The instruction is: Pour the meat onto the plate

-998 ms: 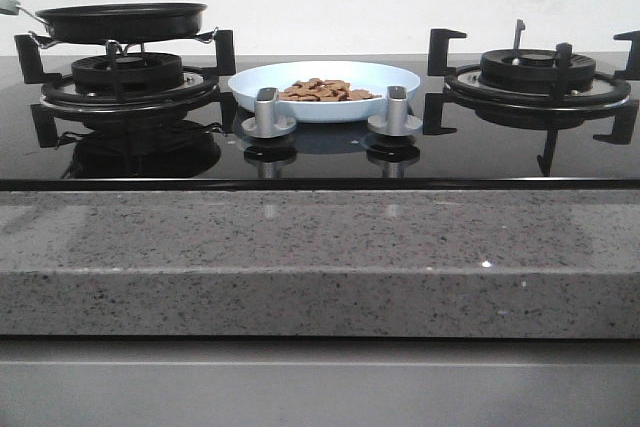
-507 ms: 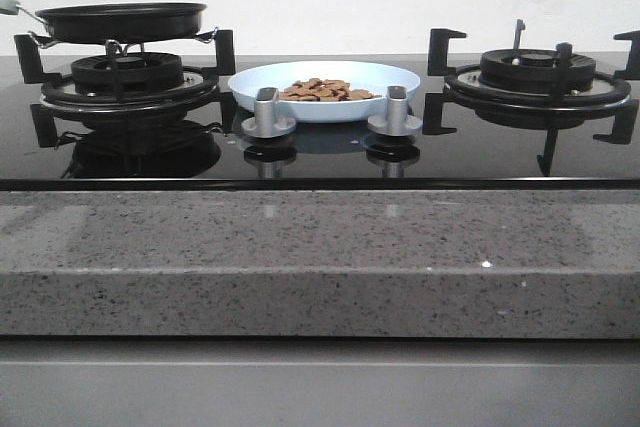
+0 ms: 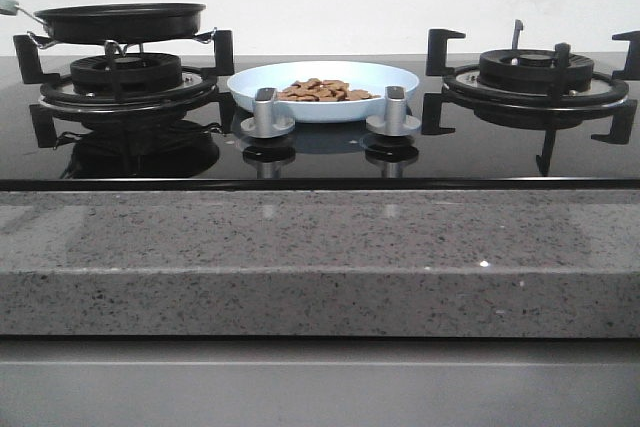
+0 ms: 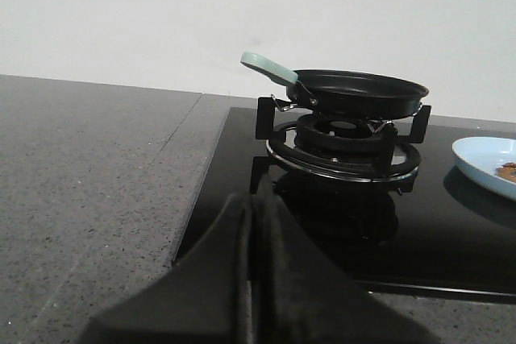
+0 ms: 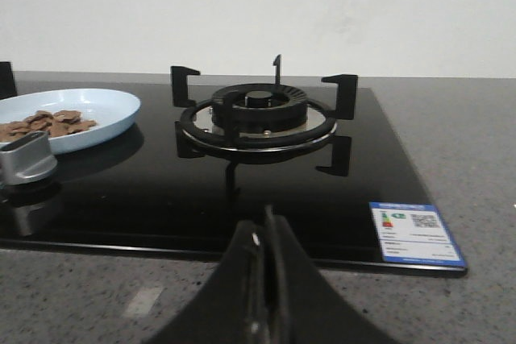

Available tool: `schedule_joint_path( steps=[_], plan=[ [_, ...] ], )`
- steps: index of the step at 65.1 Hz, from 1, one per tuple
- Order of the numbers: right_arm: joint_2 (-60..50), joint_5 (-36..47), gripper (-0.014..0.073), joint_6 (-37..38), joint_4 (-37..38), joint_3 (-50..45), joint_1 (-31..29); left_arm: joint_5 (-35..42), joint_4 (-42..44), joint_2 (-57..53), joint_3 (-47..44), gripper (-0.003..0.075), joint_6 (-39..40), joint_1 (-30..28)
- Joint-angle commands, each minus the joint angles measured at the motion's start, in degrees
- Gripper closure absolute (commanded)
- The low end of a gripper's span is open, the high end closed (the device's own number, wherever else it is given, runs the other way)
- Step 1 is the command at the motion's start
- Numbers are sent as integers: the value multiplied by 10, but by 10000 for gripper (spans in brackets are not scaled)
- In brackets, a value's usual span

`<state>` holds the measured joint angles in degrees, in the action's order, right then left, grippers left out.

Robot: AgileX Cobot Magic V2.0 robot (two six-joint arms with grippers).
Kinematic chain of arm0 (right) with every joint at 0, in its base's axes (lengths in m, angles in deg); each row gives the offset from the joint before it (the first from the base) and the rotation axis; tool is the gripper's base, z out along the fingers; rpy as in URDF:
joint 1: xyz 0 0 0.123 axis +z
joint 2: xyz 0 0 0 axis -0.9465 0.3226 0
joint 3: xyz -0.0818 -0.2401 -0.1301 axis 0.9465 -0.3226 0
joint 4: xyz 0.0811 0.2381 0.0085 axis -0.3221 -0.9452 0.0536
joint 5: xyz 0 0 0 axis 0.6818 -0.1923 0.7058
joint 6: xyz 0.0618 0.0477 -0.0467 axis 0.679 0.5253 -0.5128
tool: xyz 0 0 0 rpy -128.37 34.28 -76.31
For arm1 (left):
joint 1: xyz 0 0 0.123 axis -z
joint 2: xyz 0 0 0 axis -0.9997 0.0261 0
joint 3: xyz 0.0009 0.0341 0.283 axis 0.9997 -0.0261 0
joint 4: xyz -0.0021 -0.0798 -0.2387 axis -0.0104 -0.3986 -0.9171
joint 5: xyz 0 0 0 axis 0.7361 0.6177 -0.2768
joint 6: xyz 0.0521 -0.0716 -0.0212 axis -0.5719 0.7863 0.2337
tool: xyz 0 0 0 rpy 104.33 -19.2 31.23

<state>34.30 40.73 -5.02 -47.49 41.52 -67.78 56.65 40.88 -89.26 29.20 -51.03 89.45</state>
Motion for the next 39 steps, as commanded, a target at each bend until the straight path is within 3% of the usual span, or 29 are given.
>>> schedule_joint_path(
  steps=[1,39],
  plan=[
    [-9,52,664,1,-16,3,-27,50,-5,-10,-3,741,1,0],
    [-9,49,664,1,-22,3,-41,50,-5,-10,-3,741,1,0]
  ],
)
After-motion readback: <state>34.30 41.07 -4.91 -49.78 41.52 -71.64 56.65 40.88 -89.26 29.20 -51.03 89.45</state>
